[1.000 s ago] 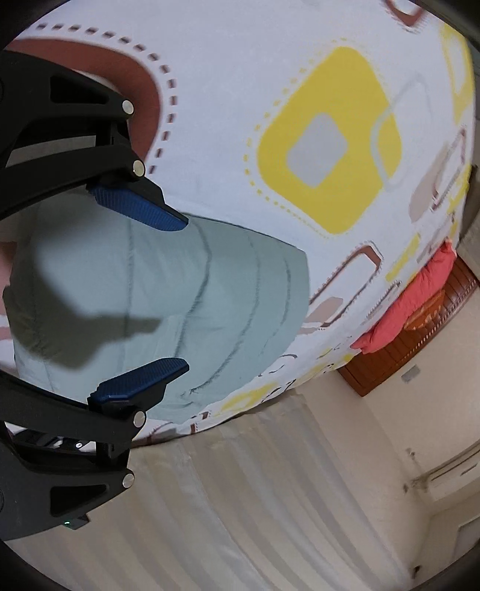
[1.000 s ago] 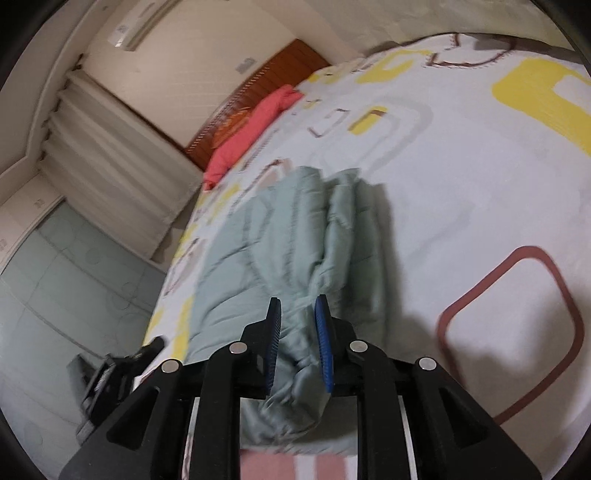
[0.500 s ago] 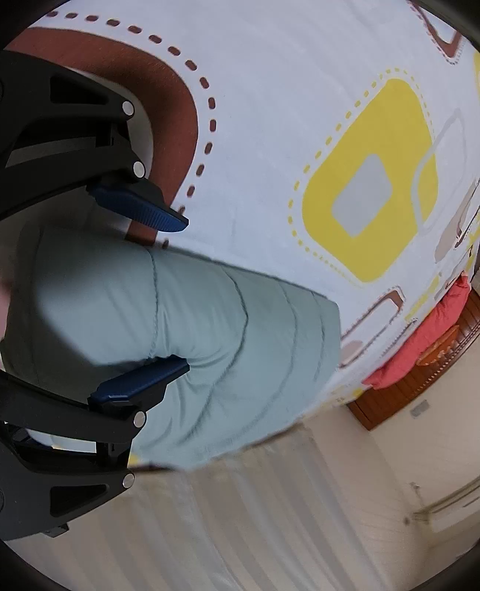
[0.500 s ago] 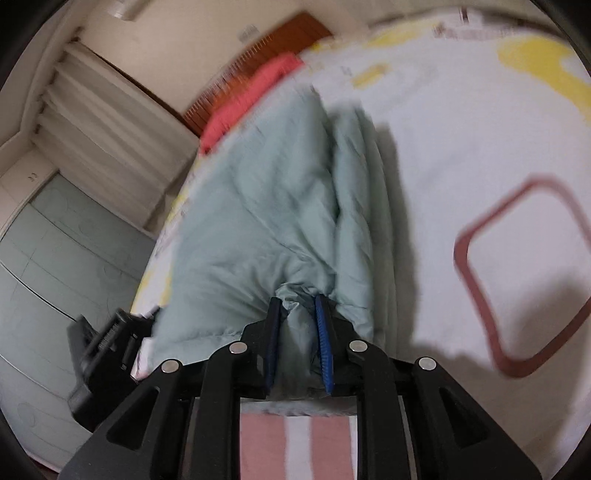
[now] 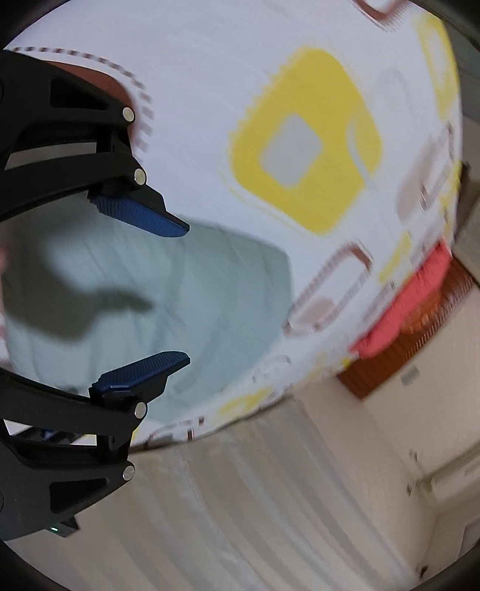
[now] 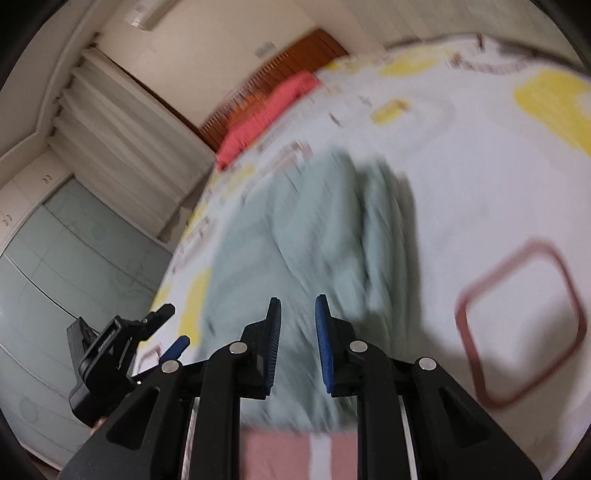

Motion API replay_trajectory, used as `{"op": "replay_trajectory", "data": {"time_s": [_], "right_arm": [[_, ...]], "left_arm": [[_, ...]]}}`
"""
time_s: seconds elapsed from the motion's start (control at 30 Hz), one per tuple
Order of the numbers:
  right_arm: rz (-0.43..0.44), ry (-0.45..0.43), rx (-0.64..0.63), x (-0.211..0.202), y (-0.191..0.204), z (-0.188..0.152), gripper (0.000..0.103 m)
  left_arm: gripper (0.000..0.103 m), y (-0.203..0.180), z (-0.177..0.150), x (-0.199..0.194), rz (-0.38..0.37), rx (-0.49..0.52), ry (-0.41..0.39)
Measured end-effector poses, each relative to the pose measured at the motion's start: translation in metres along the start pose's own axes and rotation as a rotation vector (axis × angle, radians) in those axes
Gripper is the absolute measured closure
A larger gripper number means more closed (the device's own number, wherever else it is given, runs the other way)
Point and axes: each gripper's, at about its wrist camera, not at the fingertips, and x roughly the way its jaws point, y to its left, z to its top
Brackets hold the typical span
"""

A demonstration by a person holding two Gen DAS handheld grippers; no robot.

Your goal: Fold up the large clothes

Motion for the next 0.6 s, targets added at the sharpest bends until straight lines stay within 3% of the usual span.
{"op": "replay_trajectory", "data": {"time_s": [0.13, 0.27, 0.43, 0.6], "right_arm": [[0.001, -0.050, -0.018, 0.020, 0.010, 0.037, 0.083], [-0.031, -0.043, -0.003, 0.054, 0.000, 0.058, 0.083], [-0.112, -0.004, 0.034, 0.089, -0.022, 0.051, 0.083], [-0.083, 0.037, 0.124, 0.114, -0.051, 0.038, 0.090]], "left_arm": [[0.040, -0.020, 0.023, 0.026, -0.024, 0.014, 0.022], [0.040, -0.025, 0.031, 0.067, 0.006, 0.012, 0.057], [0.040, -0.012, 0.023, 0.094, 0.081, 0.022, 0.062], [0.040, -0.002, 0.018, 0.109, 0.134, 0.039, 0.058]]}}
